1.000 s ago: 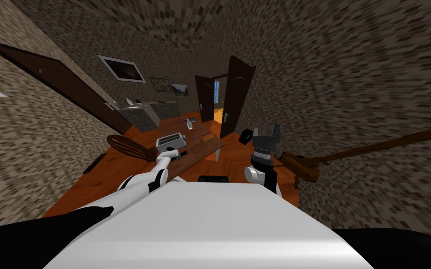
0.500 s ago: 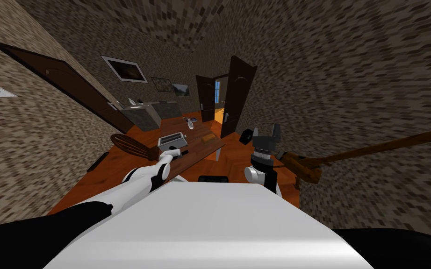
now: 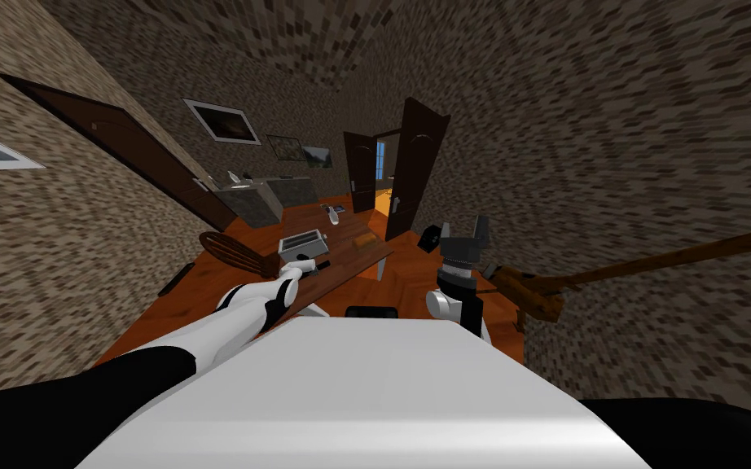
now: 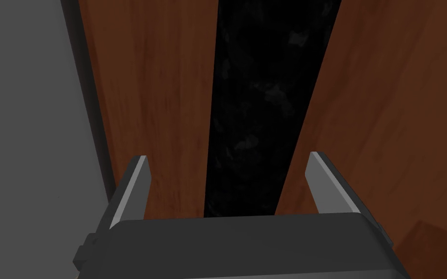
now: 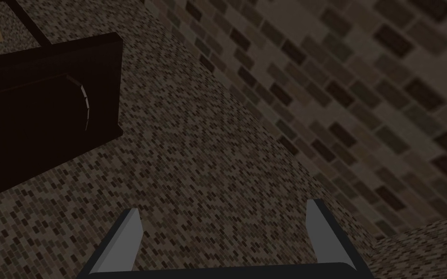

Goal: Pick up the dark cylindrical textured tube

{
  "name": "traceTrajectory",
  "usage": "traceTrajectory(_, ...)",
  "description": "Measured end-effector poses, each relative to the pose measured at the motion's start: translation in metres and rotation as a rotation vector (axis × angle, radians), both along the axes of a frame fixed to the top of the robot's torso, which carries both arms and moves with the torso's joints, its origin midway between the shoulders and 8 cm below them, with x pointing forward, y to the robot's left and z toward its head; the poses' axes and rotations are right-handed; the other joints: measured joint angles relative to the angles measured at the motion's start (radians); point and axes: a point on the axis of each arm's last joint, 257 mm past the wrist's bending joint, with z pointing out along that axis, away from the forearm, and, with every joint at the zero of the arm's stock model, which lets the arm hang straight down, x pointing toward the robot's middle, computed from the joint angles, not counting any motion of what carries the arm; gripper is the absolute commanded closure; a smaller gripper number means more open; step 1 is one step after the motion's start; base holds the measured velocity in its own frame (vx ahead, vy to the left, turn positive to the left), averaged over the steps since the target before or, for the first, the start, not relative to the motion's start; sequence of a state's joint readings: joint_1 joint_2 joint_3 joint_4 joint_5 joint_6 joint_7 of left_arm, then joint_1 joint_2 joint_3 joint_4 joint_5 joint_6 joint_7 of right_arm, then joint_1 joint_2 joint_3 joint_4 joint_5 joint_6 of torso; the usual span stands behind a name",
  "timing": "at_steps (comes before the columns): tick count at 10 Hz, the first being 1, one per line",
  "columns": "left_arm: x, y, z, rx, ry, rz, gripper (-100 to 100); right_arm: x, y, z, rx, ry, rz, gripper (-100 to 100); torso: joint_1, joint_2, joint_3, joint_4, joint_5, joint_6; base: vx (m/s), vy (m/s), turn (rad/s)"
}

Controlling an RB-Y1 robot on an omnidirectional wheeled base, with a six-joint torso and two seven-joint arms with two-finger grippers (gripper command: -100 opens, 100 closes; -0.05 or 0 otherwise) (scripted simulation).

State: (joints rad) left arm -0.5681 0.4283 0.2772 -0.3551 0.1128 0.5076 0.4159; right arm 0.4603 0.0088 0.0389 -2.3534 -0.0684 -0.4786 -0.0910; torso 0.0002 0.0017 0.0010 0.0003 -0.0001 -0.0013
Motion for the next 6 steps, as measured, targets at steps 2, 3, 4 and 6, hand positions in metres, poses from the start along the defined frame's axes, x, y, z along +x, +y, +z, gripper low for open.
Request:
traceTrajectory(2,-0.0006,-0.0004,-0.0006,0.000,0.002,-0.002,100,0.0000,0.0000,0.0000,0.000,0.000,0.000,0,0.000,0.000,0.000,0.000,0.000,0.000,0.000,0.000,0.000)
traceTrajectory(3,-0.0004,-0.0003,-0.0004,0.000,0.002,-0.001,100,0.0000,0.0000,0.0000,0.000,0.000,0.000,0,0.000,0.000,0.000,0.000,0.000,0.000,0.000,0.000,0.000)
traceTrajectory(4,-0.0005,-0.0003,-0.0005,0.000,0.002,-0.001,100,0.0000,0.0000,0.0000,0.000,0.000,0.000,0,0.000,0.000,0.000,0.000,0.000,0.000,0.000,0.000,0.000)
traceTrajectory(6,-0.0007,-0.0003,-0.0006,0.000,0.002,-0.001,100,0.0000,0.0000,0.0000,0.000,0.000,0.000,0,-0.001,0.000,0.000,0.000,-0.001,0.000,0.008,-0.005,-0.022)
